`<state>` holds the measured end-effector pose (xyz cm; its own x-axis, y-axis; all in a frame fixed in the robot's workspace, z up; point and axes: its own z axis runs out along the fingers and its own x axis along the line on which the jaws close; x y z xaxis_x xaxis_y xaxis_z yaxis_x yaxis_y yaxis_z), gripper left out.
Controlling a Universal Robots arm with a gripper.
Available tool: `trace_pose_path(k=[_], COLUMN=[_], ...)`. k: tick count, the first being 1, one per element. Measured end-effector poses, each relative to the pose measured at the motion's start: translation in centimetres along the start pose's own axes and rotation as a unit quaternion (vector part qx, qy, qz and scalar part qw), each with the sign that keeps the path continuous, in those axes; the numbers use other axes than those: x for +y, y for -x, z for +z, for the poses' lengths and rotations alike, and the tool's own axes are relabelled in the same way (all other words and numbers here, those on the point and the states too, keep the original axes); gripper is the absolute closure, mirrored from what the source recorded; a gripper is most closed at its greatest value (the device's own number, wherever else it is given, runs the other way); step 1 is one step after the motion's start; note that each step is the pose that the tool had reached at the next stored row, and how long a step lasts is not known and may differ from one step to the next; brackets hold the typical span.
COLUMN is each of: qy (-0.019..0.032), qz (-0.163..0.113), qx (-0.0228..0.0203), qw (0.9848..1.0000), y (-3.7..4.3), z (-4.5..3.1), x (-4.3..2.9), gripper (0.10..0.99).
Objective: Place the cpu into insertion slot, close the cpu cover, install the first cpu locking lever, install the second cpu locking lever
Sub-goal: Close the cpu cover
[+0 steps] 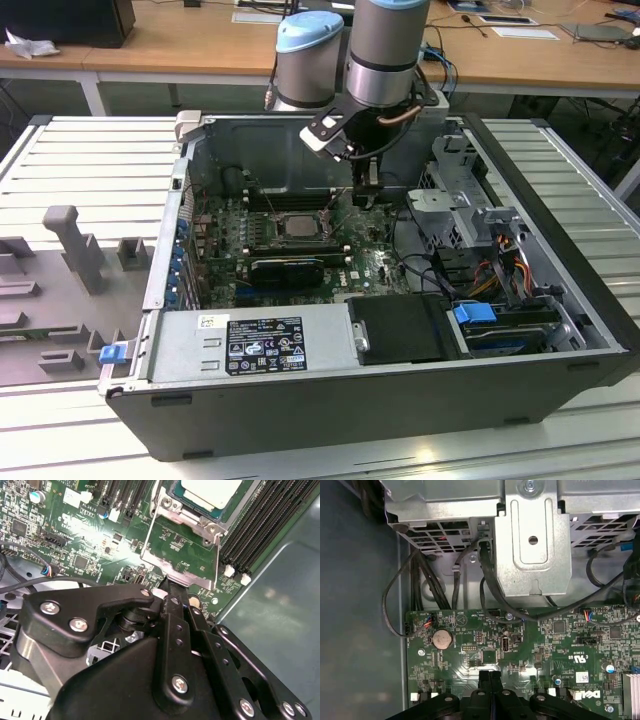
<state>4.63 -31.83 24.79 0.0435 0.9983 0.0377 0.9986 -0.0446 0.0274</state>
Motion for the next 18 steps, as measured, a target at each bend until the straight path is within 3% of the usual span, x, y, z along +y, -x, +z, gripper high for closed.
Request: trace_pose_path(k=[18], qy=[0.0000], qz=[0.000], qx=[0.0000], qw=[1.0000], y=[0.02], z=[-0.01], x=[-0.44], gripper=[0.980])
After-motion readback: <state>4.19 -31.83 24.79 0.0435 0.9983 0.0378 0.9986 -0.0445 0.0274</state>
